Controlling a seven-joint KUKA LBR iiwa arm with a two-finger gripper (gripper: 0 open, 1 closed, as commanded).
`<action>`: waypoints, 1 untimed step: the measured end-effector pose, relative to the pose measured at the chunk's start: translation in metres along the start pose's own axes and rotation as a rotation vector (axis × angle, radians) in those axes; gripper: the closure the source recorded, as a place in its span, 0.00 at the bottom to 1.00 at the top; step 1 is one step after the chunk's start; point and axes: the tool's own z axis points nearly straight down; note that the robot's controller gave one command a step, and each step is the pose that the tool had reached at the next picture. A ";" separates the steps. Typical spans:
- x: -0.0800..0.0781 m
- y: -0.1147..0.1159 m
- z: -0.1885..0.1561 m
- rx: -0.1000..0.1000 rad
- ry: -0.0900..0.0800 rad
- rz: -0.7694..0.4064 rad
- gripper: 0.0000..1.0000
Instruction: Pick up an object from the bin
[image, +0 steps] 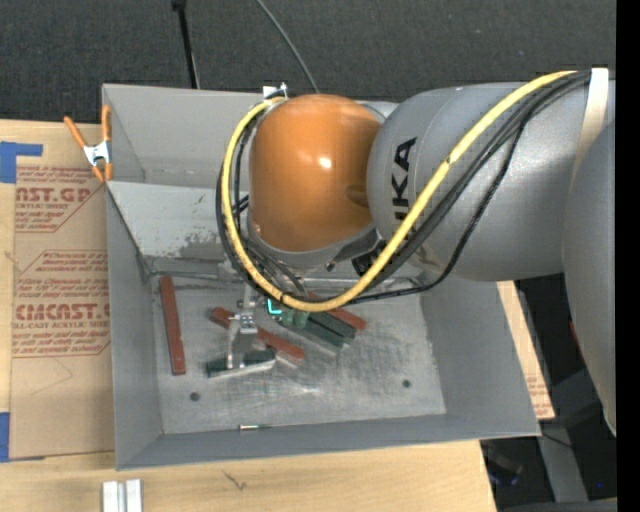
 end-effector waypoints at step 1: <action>-0.002 -0.001 -0.004 -0.001 -0.007 0.002 0.00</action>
Offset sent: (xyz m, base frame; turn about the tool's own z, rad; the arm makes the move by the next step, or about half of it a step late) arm -0.0210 -0.0319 -0.1689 -0.0658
